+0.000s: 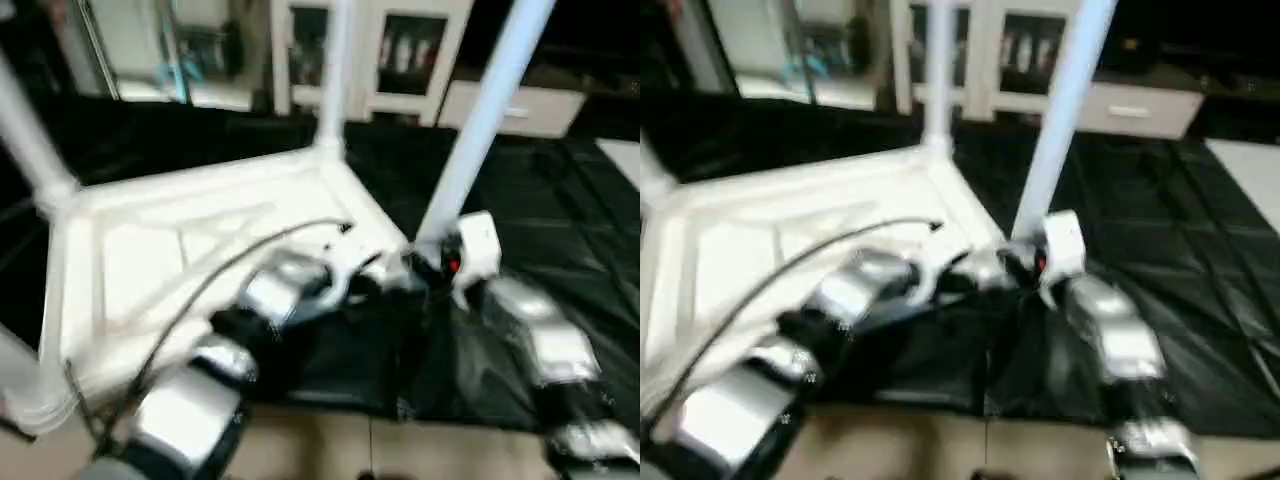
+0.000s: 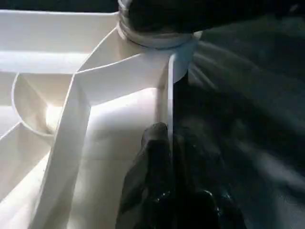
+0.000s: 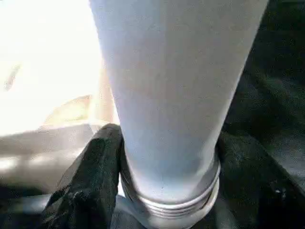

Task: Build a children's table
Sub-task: Rotate leg to tighten

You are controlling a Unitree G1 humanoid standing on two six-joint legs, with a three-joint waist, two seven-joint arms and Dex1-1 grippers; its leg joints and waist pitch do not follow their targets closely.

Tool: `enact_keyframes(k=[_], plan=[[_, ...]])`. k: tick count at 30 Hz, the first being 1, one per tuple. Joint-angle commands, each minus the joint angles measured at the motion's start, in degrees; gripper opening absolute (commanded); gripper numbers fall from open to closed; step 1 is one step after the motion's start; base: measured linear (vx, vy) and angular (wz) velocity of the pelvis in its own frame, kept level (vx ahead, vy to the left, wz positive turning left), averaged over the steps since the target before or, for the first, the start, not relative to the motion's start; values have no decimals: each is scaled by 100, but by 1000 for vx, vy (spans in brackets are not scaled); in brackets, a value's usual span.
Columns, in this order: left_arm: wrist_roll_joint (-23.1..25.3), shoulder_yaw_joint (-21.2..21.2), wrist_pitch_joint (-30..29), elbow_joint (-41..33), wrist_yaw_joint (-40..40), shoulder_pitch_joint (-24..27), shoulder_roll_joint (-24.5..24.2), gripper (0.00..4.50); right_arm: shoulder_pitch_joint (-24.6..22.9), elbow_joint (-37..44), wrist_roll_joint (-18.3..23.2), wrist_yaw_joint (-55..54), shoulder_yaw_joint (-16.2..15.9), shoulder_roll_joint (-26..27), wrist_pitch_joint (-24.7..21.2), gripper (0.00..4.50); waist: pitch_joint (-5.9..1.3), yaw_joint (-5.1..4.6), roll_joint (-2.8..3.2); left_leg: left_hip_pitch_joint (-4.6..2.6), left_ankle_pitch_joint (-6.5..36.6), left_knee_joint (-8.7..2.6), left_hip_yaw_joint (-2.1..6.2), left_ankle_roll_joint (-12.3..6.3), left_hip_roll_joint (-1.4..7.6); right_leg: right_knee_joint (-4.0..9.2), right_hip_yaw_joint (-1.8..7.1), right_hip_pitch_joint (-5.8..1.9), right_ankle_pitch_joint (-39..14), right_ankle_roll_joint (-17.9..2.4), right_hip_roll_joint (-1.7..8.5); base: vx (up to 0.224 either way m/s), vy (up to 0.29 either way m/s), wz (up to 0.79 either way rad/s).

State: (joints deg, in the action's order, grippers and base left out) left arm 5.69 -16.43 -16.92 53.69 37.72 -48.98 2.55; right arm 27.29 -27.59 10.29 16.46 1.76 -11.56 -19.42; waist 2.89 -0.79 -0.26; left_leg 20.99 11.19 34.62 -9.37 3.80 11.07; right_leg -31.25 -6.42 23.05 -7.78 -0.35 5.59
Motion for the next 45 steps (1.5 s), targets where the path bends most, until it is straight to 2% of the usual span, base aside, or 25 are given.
enact_keyframes(k=[1, 5, 9, 12, 14, 15, 16, 17, 18, 19, 20, 21, 22, 23, 27, 28, 30, 31, 33, 34, 35, 36, 39, 41, 45], plan=[[-100, 205, 225, 119, -759, -376, 188, 0, -5, -694, -183, -644, -203, 434, -25, 255, -371, -15, -40, -39, 2039, -458, 97, -167, 132, 487, 131, -210, -3024, -690, 337, 0, 0, 0], [-59, 317, 486, 312, -1309, -592, 329, 0, 349, -1214, -218, -1370, -89, 809, 345, 255, -373, -26, -73, -33, 1983, -476, 58, -259, 139, 453, 167, -227, -2596, -875, 318, 0, 0, 0], [43, 440, 647, 554, -1496, -744, 343, 0, 610, -1435, -396, -1473, 41, 958, 577, 255, -410, 26, -84, -9, 1477, -465, 10, -401, 140, 354, 223, -279, -1934, -1099, 330, 0, 0, 0], [74, 404, 686, 588, -1460, -735, 308, 0, 617, -1407, -294, -1333, 107, 975, 669, 255, -427, 97, -81, -32, 1124, -439, -30, -576, 149, 297, 261, -274, -1657, -1240, 337, 0, 0, 0], [96, 350, 776, 636, -1397, -739, 287, 0, 608, -1392, -255, -1145, 103, 943, 826, 255, -441, 112, -89, -14, 961, -428, -40, -640, 142, 263, 268, -286, -1463, -1284, 324, 0, 0, 0], [127, 254, 1002, 691, -1231, -724, 246, 0, 527, -1178, -31, -770, 182, 872, 924, 290, -445, 143, -106, 4, 835, -415, -48, -709, 133, 236, 278, -297, -1352, -1305, 326, 0, 0, 0], [127, 254, 1003, 691, -1231, -724, 246, 0, 527, -1178, -31, -770, 182, 872, 924, 325, -444, 165, -85, 1, 810, -408, -51, -747, 129, 233, 283, -293, -1331, -1303, 323, 0, 0, 0], [138, 220, 1075, 703, -1168, -715, 231, 0, 488, -1076, 37, -731, 224, 844, 952, 325, -453, 185, -85, 9, 736, -403, -54, -794, 135, 201, 295, -297, -1221, -1338, 321, 0, 0, 0], [171, 186, 1220, 757, -1072, -711, 218, 0, 399, -908, 45, -778, 277, 780, 1031, 331, -444, 211, -70, 9, 739, -403, -57, -861, 130, 214, 292, -294, -1204, -1325, 313, 0, 0, 0], [195, 170, 1294, 794, -1019, -712, 214, 0, 349, -821, 34, -807, 304, 747, 1084, 345, -449, 215, -83, 33, 701, -405, -48, -861, 132, 201, 292, -314, -1218, -1283, 316, 0, 0, 0], [240, 144, 1398, 850, -918, -714, 214, 0, 259, -668, 27, -804, 345, 709, 1129, 360, -447, 226, -63, 33, 689, -411, -42, -832, 141, 201, 293, -316, -1248, -1276, 322, 0, 0, 0], [261, 123, 1443, 853, -868, -708, 210, 0, 168, -490, -6, -805, 331, 650, 1105, 368, -426, 222, -37, 10, 795, -420, -46, -782, 142, 233, 290, -290, -1407, -1254, 302, 0, 0, 0], [261, 123, 1443, 853, -868, -708, 210, 0, 168, -490, -6, -805, 331, 650, 1105, 368, -438, 233, -56, -20, 856, -415, -55, -732, 150, 240, 298, -281, -1456, -1266, 303, 0, 0, 0], [288, 80, 1524, 860, -789, -700, 203, 0, 27, -224, -88, -798, 289, 536, 1094, 372, -425, 238, -34, -16, 896, -428, -50, -691, 155, 246, 298, -277, -1511, -1296, 298, 0, 0, 0], [323, -24, 1858, 910, -527, -690, 204, 0, -422, 554, -201, -741, 321, 225, 947, 401, -407, 315, -43, -41, 922, -437, -68, -668, 152, 265, 319, -263, -1547, -1185, 279, 0, 0, 0], [336, -43, 2141, 966, -442, -688, 238, 0, -864, 1156, -133, -568, 416, -1, 815, 401, -402, 317, -11, -34, 933, -441, -63, -677, 144, 273, 324, -271, -1575, -1131, 271, 0, 0, 0], [364, -67, 2344, 1007, -360, -691, 255, 0, -1051, 1373, -159, -553, 458, -80, 768, 401, -401, 358, -36, -68, 967, -441, -73, -716, 156, 285, 340, -249, -1531, -1089, 267, 0, 0, 0], [433, -122, 2720, 1069, -269, -715, 321, 0, -1430, 1701, -177, -550, 567, -177, 699, 401, -413, 359, -13, -23, 937, -443, -65, -714, 139, 267, 339, -282, -1554, -1088, 279, 0, 0, 0], [457, -149, 2905, 1080, -226, -723, 352, 0, -1590, 1824, -189, -546, 600, -215, 677, 401, -397, 403, -30, -67, 1085, -439, -84, -710, 142, 326, 341, -240, -1818, -999, 282, 0, 0, 0], [473, -194, 3135, 1094, -209, -761, 442, 0, -1917, 2018, -172, -586, 663, -236, 645, 401, -405, 399, 2, -50, 1092, -443, -76, -690, 141, 324, 337, -251, -1883, -991, 284, 0, 0, 0], [470, -212, 3207, 1100, -190, -773, 471, 0, -2017, 2077, -161, -614, 673, -238, 631, 401, -392, 421, -11, -85, 1179, -435, -95, -693, 145, 348, 337, -205, -2007, -962, 280, 0, 0, 0], [463, -219, 3270, 1105, -188, -783, 509, 0, -2117, 2131, -177, -648, 675, -240, 635, 401, -389, 412, -21, -70, 1197, -439, -91, -704, 139, 351, 333, -215, -2058, -959, 279, 0, 0, 0], [450, -271, 3546, 1089, -59, -770, 587, 0, -2281, 2303, -145, -705, 663, -208, 562, 401, -381, 418, 10, -49, 1197, -443, -97, -721, 126, 387, 310, -214, -2427, -808, 290, 0, 0, 0], [390, -256, 3779, 1074, 125, -724, 662, 0, -2360, 2477, -117, -724, 632, -192, 488, 401, -379, 409, 34, -39, 1174, -439, -116, -753, 119, 396, 289, -196, -2551, -724, 292, 0, 0, 0], [355, -188, 4062, 1135, 205, -694, 735, 0, -2414, 2670, -119, -699, 594, -193, 380, 401, -382, 378, 36, -13, 1223, -453, -108, -773, 117, 407, 273, -195, -2666, -572, 302, 0, 0, 0]])
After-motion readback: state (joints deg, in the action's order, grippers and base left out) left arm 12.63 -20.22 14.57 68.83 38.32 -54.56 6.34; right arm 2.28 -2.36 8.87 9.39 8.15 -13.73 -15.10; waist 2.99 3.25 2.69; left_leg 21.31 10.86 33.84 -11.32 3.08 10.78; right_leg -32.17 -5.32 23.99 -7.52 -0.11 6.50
